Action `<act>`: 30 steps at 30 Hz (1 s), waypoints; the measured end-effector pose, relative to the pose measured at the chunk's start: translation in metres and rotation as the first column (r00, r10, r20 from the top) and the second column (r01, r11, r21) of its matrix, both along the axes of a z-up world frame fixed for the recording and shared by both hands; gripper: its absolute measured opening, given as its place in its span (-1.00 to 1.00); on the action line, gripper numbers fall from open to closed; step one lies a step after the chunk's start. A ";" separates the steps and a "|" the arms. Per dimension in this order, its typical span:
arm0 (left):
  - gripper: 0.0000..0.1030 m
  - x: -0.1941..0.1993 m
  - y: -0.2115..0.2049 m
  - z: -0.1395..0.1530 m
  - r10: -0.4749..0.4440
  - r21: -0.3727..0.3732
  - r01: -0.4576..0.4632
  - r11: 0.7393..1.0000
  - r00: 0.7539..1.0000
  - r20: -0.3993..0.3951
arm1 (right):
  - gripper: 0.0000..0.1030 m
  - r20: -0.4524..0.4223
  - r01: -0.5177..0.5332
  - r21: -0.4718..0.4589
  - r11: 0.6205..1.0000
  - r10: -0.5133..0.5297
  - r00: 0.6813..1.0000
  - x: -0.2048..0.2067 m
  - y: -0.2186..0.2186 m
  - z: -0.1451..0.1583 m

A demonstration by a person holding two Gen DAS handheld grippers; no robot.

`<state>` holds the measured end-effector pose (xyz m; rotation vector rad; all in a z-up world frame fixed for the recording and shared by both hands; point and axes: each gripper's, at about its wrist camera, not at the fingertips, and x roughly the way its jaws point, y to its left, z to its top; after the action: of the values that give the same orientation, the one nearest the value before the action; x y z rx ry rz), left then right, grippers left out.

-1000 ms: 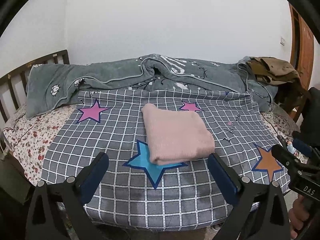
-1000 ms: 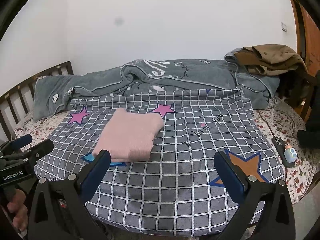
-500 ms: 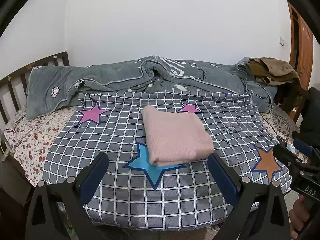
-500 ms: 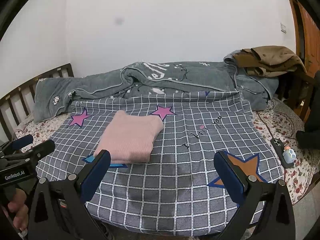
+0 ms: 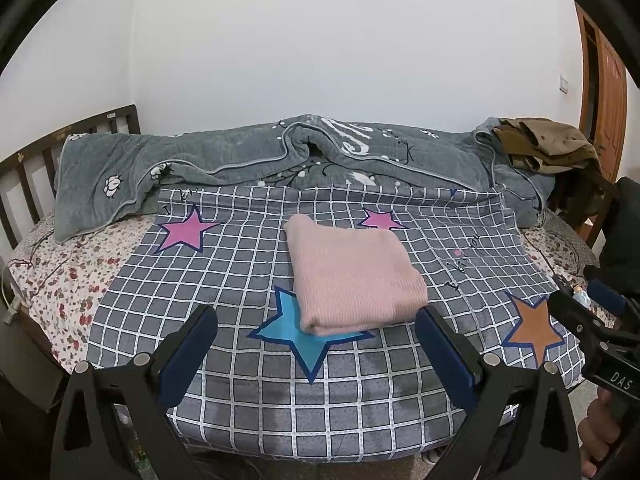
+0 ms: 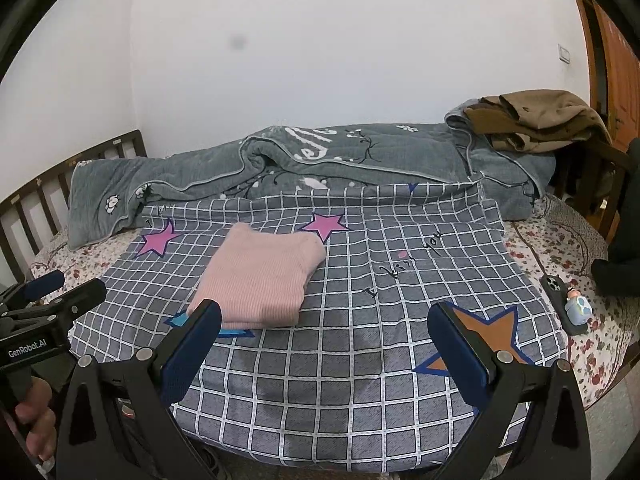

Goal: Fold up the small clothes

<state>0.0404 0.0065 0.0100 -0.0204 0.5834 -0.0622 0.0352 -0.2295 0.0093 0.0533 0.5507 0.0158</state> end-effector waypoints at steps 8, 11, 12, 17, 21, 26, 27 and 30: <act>0.94 0.000 0.000 0.001 0.000 -0.003 0.000 1.000 1.000 0.000 | 0.97 0.000 0.000 0.002 1.000 0.000 1.000 0.000 -0.001 0.000; 0.94 0.000 0.000 0.001 0.000 0.000 0.000 1.000 1.000 0.001 | 0.97 0.001 0.000 0.003 1.000 0.000 1.000 0.000 -0.001 0.000; 0.94 -0.001 0.000 0.001 0.001 -0.001 -0.001 1.000 1.000 0.001 | 0.97 0.001 0.001 0.004 1.000 -0.001 1.000 0.000 -0.001 0.000; 0.94 -0.001 0.000 0.000 0.000 -0.001 0.000 1.000 1.000 0.000 | 0.97 0.001 -0.001 0.003 1.000 0.001 1.000 0.000 -0.001 0.000; 0.94 -0.001 0.000 0.000 0.001 -0.003 -0.001 1.000 1.000 0.001 | 0.97 0.004 0.000 0.003 1.000 0.000 1.000 0.000 -0.001 0.000; 0.94 -0.001 0.001 0.002 0.002 -0.003 -0.002 1.000 1.000 0.001 | 0.97 0.004 0.001 0.002 1.000 -0.001 1.000 -0.001 -0.001 0.000; 0.94 -0.001 0.000 0.002 0.002 -0.003 -0.002 1.000 1.000 0.001 | 0.97 0.004 0.002 0.002 1.000 -0.002 1.000 -0.001 0.000 0.000; 0.94 -0.001 0.000 0.002 0.002 -0.003 -0.002 1.000 1.000 0.003 | 0.97 0.004 0.002 0.002 1.000 -0.002 1.000 -0.001 0.000 0.000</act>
<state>0.0396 0.0069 0.0123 -0.0235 0.5807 -0.0606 0.0342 -0.2296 0.0093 0.0559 0.5468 0.0146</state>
